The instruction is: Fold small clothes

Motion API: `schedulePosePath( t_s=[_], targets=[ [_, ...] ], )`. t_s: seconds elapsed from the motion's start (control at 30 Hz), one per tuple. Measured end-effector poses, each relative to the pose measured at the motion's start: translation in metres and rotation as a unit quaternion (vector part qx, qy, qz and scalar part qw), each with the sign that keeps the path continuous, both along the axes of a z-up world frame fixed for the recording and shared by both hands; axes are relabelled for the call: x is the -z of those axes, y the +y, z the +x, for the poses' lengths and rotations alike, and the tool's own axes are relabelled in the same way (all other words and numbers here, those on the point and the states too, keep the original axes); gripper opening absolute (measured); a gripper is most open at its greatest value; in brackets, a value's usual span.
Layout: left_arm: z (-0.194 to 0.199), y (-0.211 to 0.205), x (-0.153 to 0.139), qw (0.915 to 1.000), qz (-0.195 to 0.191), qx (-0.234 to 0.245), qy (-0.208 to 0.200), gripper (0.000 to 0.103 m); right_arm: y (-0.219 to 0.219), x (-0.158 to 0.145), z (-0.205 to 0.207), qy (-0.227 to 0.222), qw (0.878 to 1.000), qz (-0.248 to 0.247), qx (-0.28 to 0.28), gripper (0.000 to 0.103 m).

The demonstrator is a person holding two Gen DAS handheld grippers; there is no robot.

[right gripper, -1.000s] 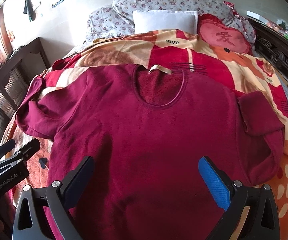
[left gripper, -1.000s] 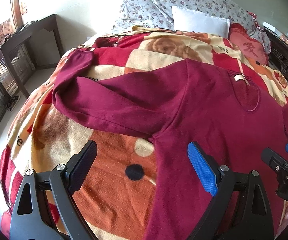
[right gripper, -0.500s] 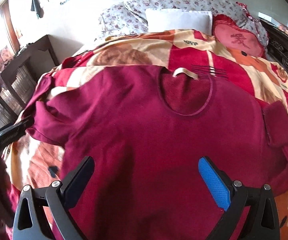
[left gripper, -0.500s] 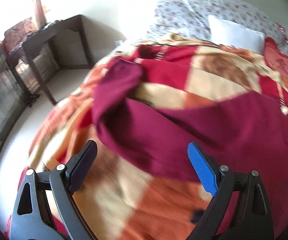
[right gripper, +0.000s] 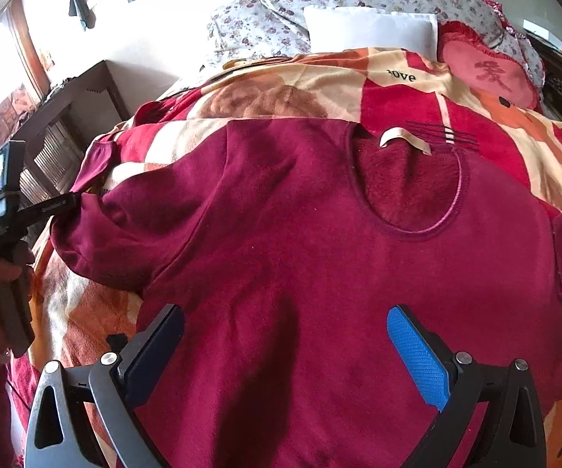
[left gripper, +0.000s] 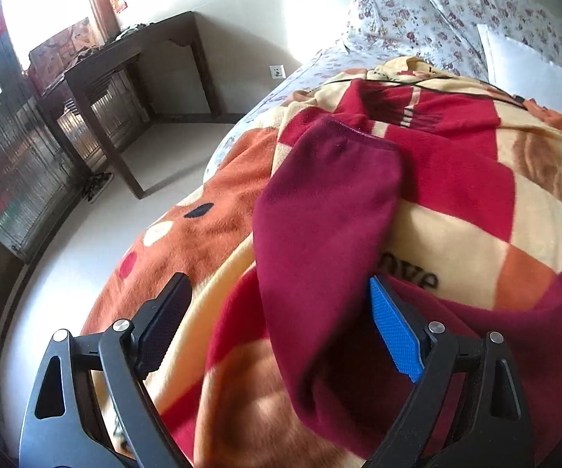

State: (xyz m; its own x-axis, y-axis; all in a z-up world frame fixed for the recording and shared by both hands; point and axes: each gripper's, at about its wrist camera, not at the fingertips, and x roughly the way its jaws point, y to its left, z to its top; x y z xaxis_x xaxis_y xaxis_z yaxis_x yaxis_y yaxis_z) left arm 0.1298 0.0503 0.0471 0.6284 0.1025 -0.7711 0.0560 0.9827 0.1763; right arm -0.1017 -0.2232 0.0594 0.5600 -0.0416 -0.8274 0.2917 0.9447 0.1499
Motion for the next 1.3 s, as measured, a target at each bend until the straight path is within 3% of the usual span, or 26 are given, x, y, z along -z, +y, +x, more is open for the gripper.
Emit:
schedulePosePath(
  t_s=[0.1,0.2,0.27,0.33,0.43,0.57,0.73,0.93,1.0,1.07,1.3],
  targets=[
    [0.009,-0.001,0.007,0.9999,0.005,0.009,0.009,0.075,0.000,0.003,0.005,0.004,1.000,0.002,-0.001,0.103],
    [0.014,0.001,0.012,0.9997,-0.015,0.015,0.015,0.062,0.001,0.006,0.007,0.008,1.000,0.002,-0.002,0.103],
    [0.017,0.002,0.013,0.9991,-0.033,0.018,0.020,0.046,0.001,0.007,0.008,0.010,1.000,0.003,-0.002,0.103],
    [0.019,0.005,0.014,0.9976,-0.060,0.020,0.027,0.022,0.001,0.008,0.008,0.011,1.000,0.003,-0.003,0.103],
    [0.020,0.006,0.011,0.9963,-0.078,0.017,0.030,0.014,0.000,0.007,0.007,0.011,1.000,0.003,-0.002,0.103],
    [0.004,0.010,-0.014,0.9896,-0.139,0.033,0.012,0.012,-0.003,0.007,0.005,0.008,1.000,0.001,0.000,0.103],
    [-0.031,-0.010,-0.056,0.9727,-0.209,0.101,-0.008,0.012,-0.013,0.005,0.003,0.003,1.000,0.010,0.017,0.103],
    [-0.083,-0.057,-0.097,0.9406,-0.270,0.205,-0.025,0.012,-0.026,-0.009,-0.006,-0.013,0.999,-0.002,0.034,0.103],
    [-0.104,-0.081,-0.095,0.9316,-0.268,0.245,-0.017,0.012,-0.035,-0.014,-0.011,-0.020,0.999,-0.005,0.046,0.103],
    [-0.120,-0.098,-0.086,0.9290,-0.255,0.268,-0.010,0.012,-0.047,-0.017,-0.016,-0.023,0.998,-0.006,0.061,0.103],
    [-0.163,-0.160,-0.012,0.9208,-0.182,0.340,0.059,0.012,-0.087,-0.017,-0.033,-0.021,0.993,0.012,0.112,0.103]
  ],
)
